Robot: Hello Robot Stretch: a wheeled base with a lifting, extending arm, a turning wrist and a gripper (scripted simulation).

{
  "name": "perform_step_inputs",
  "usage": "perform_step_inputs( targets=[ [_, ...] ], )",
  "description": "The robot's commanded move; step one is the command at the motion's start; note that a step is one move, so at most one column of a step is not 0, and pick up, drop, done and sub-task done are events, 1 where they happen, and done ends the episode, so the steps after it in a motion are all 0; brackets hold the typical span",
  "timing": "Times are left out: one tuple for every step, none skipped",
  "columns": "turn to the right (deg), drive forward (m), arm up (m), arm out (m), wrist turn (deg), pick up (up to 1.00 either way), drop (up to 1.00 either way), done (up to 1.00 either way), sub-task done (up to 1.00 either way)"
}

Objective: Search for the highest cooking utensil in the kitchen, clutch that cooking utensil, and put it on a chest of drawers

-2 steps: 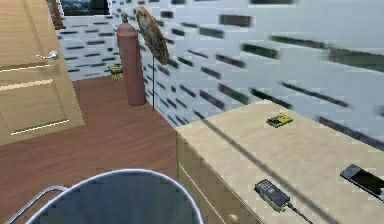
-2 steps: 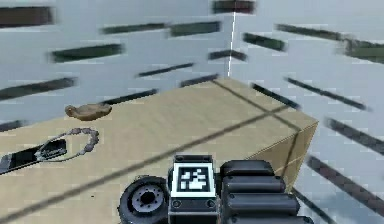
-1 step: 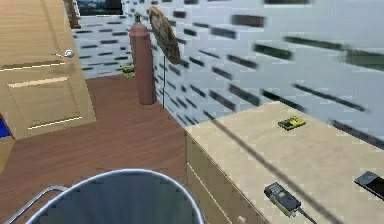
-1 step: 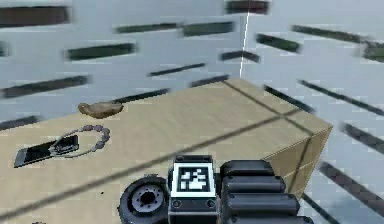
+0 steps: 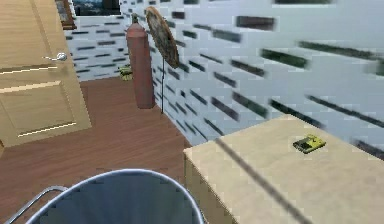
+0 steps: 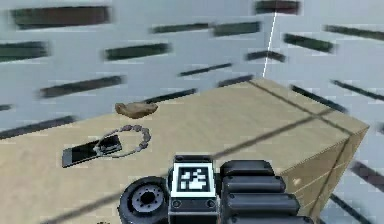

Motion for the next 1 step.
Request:
perform_step_inputs(
  targets=[
    [-39.0,0.0,0.0,0.0,0.0,0.0,0.0,0.0,0.0]
  ],
)
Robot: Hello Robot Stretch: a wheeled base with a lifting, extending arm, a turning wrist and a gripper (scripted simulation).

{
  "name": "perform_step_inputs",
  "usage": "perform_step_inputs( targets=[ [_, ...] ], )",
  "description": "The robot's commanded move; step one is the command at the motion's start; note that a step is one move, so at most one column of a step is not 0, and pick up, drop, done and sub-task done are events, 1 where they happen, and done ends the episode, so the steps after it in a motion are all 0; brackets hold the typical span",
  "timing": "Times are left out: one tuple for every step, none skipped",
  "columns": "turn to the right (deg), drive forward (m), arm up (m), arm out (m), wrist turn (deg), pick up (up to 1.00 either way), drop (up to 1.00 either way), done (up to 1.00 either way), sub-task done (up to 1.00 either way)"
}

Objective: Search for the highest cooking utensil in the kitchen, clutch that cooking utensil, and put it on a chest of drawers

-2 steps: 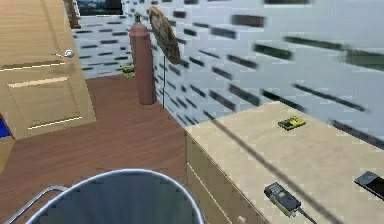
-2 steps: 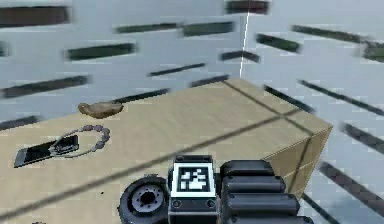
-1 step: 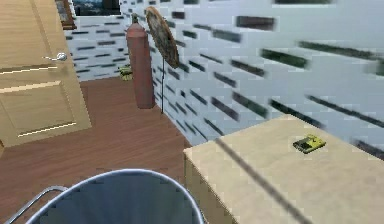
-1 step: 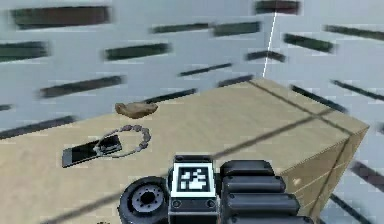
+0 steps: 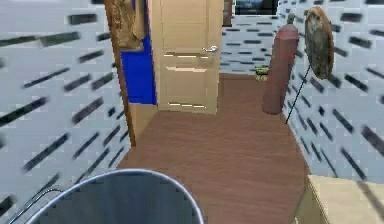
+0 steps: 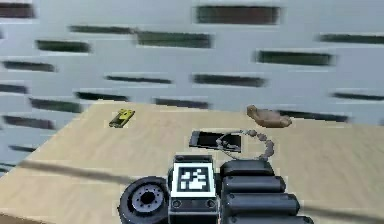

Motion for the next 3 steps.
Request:
perform_step_inputs(
  targets=[
    [36.0,0.0,0.0,0.0,0.0,0.0,0.0,0.0,0.0],
    [0.0,0.0,0.0,0.28,0.0,0.0,0.0,0.0,0.0],
    [0.0,0.0,0.0,0.0,45.0,0.0,0.0,0.0,0.0]
  ],
)
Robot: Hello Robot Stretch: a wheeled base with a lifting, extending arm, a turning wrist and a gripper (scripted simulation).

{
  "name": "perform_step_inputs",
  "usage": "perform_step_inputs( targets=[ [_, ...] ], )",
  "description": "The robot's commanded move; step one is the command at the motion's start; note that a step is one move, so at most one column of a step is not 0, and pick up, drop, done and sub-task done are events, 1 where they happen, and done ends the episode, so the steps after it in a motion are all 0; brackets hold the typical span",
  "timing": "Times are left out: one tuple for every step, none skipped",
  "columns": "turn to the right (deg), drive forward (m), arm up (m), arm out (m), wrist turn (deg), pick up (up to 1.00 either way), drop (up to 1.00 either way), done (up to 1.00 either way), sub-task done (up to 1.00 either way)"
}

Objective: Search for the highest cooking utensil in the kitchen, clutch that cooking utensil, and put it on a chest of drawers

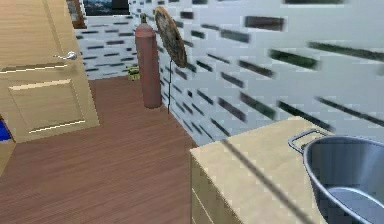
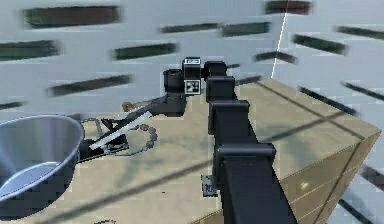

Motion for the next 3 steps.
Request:
perform_step_inputs(
  targets=[
    [0.0,0.0,0.0,0.0,45.0,0.0,0.0,0.0,0.0],
    [0.0,0.0,0.0,0.0,45.0,0.0,0.0,0.0,0.0],
    [0.0,0.0,0.0,0.0,0.0,0.0,1.0,0.0,0.0]
  ],
)
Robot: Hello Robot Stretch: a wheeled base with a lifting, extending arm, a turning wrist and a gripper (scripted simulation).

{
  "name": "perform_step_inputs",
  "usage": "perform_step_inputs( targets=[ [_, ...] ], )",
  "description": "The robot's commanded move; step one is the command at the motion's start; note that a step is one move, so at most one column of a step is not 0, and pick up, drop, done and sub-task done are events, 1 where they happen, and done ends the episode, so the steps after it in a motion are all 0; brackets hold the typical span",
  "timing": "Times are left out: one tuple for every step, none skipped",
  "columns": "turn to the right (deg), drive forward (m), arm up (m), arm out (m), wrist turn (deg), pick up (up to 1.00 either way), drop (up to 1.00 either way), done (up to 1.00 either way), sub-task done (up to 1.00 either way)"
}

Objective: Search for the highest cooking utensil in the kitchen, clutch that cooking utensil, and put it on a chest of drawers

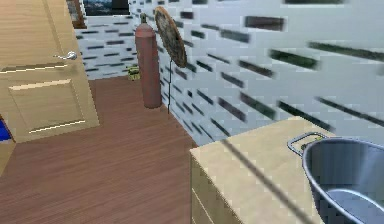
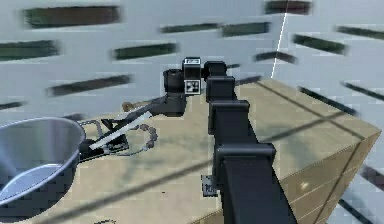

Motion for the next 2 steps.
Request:
perform_step_inputs(
  targets=[
    [0.0,0.0,0.0,-0.1,0.0,0.0,0.0,0.0,0.0],
    [0.0,0.0,0.0,0.0,0.0,0.0,0.0,1.0,0.0]
  ],
)
